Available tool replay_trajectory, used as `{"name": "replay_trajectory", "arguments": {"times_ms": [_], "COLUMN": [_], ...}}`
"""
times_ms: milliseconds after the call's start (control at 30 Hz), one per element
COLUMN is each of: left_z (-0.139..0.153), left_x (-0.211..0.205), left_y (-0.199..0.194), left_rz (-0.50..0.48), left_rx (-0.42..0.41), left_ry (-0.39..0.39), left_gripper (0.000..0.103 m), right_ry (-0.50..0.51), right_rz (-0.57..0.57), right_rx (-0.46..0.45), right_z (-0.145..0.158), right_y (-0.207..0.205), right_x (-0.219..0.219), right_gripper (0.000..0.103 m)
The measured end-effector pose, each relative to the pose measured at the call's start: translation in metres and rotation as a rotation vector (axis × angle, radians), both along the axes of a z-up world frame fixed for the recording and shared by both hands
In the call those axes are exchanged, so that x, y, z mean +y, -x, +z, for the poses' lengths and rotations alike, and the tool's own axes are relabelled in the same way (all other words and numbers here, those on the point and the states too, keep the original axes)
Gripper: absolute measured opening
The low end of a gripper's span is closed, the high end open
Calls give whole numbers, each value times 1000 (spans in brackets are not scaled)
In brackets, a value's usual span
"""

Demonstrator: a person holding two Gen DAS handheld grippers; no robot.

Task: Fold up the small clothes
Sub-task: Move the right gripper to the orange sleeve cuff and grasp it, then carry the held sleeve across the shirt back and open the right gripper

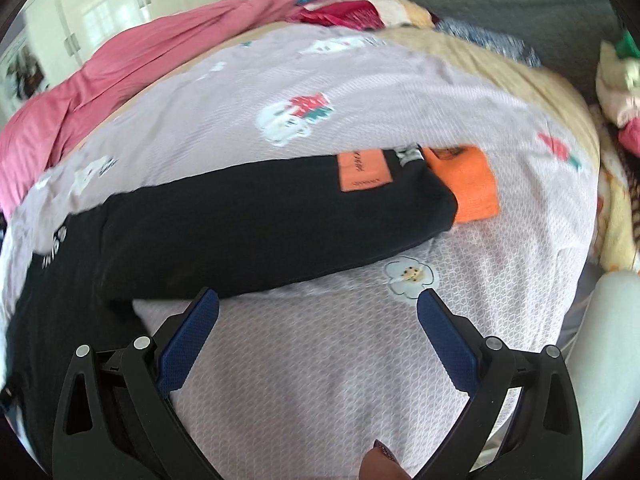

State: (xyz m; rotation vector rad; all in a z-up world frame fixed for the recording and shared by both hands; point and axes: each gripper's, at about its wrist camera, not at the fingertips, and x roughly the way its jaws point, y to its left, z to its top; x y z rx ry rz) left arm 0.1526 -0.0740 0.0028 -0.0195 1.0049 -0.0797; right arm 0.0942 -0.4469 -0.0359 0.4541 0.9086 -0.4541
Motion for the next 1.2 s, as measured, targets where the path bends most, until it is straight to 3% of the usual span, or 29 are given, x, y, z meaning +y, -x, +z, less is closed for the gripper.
{"name": "replay_trajectory", "arguments": {"times_ms": [433, 600, 767, 833, 900, 933, 1067, 1200], "left_z": [-12, -16, -29, -34, -38, -40, -42, -38], "left_x": [-2, -3, -5, -6, -4, -3, 2, 6], "left_y": [-22, -31, -44, -48, -51, -52, -53, -57], "left_rz": [12, 15, 18, 21, 29, 32, 46, 52], "left_rx": [28, 28, 54, 64, 75, 81, 99, 109], "left_ry": [15, 37, 28, 24, 25, 25, 32, 43], "left_gripper": [94, 94, 94, 94, 94, 94, 94, 94], "right_ry": [-87, -114, -70, -62, -58, -64, -69, -68], "right_rz": [-147, -183, -192, -197, -210, -212, -189, -118], "right_rx": [1, -57, -107, -138, -148, -158, -195, -266], "right_z": [-27, -29, -33, -31, -29, -29, -22, -4], "right_y": [-18, -23, -30, -29, -28, -28, -29, -33], "right_x": [-60, -76, -79, -80, -81, -82, -83, -71], "right_gripper": [99, 99, 99, 92, 66, 62, 23, 14]}}
